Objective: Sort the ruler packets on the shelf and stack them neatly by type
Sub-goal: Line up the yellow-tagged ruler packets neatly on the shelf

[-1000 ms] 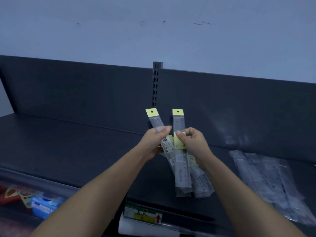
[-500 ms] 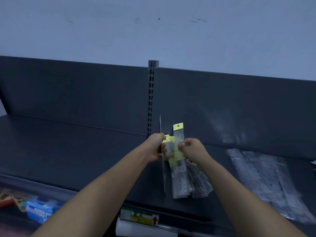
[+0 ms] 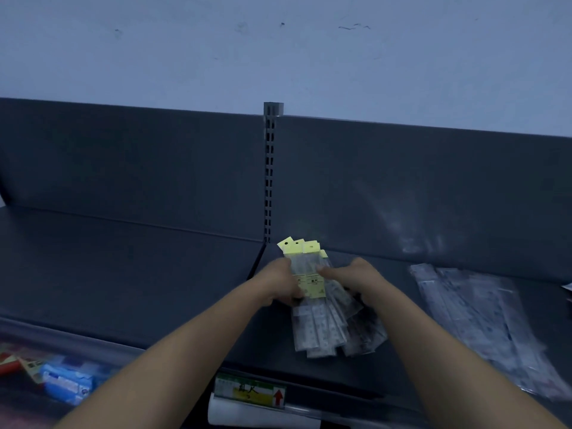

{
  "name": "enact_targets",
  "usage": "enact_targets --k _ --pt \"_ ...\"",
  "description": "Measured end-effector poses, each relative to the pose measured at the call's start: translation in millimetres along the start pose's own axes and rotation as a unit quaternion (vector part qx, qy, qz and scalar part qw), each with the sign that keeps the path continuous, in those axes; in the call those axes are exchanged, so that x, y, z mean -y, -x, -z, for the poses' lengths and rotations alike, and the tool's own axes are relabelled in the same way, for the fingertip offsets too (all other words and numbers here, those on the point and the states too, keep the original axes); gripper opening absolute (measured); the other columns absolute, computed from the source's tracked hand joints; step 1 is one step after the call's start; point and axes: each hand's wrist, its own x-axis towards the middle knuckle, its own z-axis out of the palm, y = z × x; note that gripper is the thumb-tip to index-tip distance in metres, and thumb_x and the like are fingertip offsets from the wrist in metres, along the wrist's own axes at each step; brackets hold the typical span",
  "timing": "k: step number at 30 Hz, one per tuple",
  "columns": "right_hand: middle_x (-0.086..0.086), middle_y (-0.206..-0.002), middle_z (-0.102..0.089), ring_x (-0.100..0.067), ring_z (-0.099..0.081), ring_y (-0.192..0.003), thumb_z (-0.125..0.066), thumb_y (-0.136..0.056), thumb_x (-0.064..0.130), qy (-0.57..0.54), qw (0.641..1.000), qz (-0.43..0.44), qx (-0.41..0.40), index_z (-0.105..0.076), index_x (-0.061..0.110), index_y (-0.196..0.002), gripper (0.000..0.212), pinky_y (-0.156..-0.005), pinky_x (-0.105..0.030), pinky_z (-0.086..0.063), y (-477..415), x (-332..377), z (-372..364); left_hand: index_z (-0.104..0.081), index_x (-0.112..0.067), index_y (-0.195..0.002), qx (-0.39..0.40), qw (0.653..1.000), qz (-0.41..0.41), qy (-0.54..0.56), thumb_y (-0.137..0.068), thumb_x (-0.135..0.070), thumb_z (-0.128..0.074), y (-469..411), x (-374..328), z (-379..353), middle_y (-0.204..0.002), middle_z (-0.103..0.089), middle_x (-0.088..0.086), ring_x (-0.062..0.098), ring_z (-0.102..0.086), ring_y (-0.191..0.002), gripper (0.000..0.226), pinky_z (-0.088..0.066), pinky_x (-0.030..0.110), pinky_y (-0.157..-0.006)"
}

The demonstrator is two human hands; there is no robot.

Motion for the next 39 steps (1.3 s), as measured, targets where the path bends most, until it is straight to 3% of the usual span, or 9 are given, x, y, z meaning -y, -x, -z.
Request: enact_targets --k 7,10,13,15,18,26,31,35,39 --pt "-0.004 -0.083 -0.060 -0.014 -0.056 -0.071 -0.077 -0.081 0.029 0.025 0.997 0.005 0.074 -0.056 0.010 -0.084 0.028 -0.056 -0.024 -0.042 13.2 16.0 -14.7 -0.057 -0.021 -0.082 0.006 0.999 -0.025 0.029 -0.076 0.005 -0.074 11.6 1.1 -2.7 -0.079 -0.066 0.005 0.021 -0.066 -0.074 0.031 -0.060 0.045 -0.075" --pt "-0.005 -0.086 -0.059 -0.017 -0.056 -0.074 -0.072 -0.082 0.029 0.078 0.995 0.012 0.061 -0.058 0.009 -0.091 0.026 -0.061 -0.025 -0.042 13.1 20.7 -20.9 -0.056 -0.011 -0.100 0.006 0.999 -0.020 0.033 -0.076 0.001 -0.077 17.9 2.1 -0.5 -0.077 -0.064 0.006 0.020 -0.064 -0.070 0.034 -0.060 0.040 -0.072" --pt "-0.002 -0.075 -0.055 -0.013 -0.051 -0.064 -0.068 -0.085 0.023 0.086 0.994 0.013 0.066 -0.056 0.011 -0.079 0.019 -0.053 -0.023 -0.038 13.4 27.2 -21.5 -0.042 0.002 -0.135 -0.008 0.998 -0.011 0.053 -0.076 -0.002 -0.079 21.5 2.4 0.8 -0.083 -0.060 0.002 0.025 -0.066 -0.079 0.070 -0.059 0.040 -0.076" --pt "-0.004 -0.080 -0.060 -0.014 -0.055 -0.067 -0.068 -0.085 0.022 0.074 0.994 0.011 0.078 -0.063 0.007 -0.090 0.016 -0.057 -0.023 -0.041 12.8 29.4 -23.5 -0.032 0.002 -0.143 -0.012 0.997 -0.011 0.079 -0.075 -0.003 -0.079 24.7 4.1 1.2 -0.087 -0.057 0.000 0.027 -0.067 -0.084 0.083 -0.058 0.041 -0.080" --pt "-0.010 -0.098 -0.068 -0.020 -0.061 -0.077 -0.067 -0.084 0.023 0.067 0.994 0.005 0.092 -0.066 0.006 -0.109 0.030 -0.067 -0.027 -0.046 10.9 28.9 -27.5 -0.036 0.002 -0.139 -0.017 0.994 -0.020 0.105 -0.077 0.001 -0.077 31.1 6.0 1.5 -0.087 -0.057 0.000 0.030 -0.066 -0.089 0.074 -0.057 0.045 -0.085" --pt "-0.015 -0.101 -0.072 -0.028 -0.069 -0.085 -0.065 -0.088 0.009 -0.045 0.989 0.007 0.139 -0.066 0.007 -0.111 0.023 -0.082 -0.041 -0.057 14.5 26.8 -27.3 -0.036 -0.002 -0.139 -0.026 0.989 -0.056 0.138 -0.079 0.003 -0.074 36.7 8.7 4.7 -0.082 -0.053 -0.002 0.013 -0.061 -0.070 0.071 -0.058 0.036 -0.076" --pt "-0.011 -0.094 -0.071 -0.027 -0.068 -0.084 -0.068 -0.076 0.009 0.024 0.990 0.130 0.038 -0.067 0.013 -0.096 0.020 -0.077 -0.042 -0.059 17.0 42.5 -22.6 -0.025 -0.023 -0.143 -0.113 0.983 -0.133 0.046 -0.064 -0.032 -0.088 19.9 13.6 13.4 -0.102 -0.055 0.003 0.021 -0.063 -0.095 0.102 -0.057 0.036 -0.075" --pt "0.001 -0.099 -0.066 -0.025 -0.061 -0.094 -0.065 -0.081 0.029 0.273 0.925 0.252 -0.079 -0.058 0.024 -0.102 0.022 -0.076 -0.035 -0.048 29.3 60.8 -13.6 -0.003 -0.027 -0.152 -0.345 0.887 -0.228 -0.205 -0.055 -0.060 -0.082 14.1 8.3 24.4 -0.145 -0.018 0.002 0.018 -0.018 -0.134 0.129 -0.022 0.041 -0.110" --pt "-0.001 -0.125 -0.062 -0.026 -0.057 -0.115 -0.064 -0.086 0.030 0.352 0.889 0.293 -0.007 -0.054 0.027 -0.127 0.042 -0.090 -0.035 -0.047 25.1 43.8 -24.1 -0.020 -0.029 -0.150 -0.286 0.777 -0.252 -0.500 -0.072 -0.057 -0.068 11.9 11.5 37.9 -0.161 0.002 0.001 0.019 0.015 -0.147 0.096 0.015 0.053 -0.111"
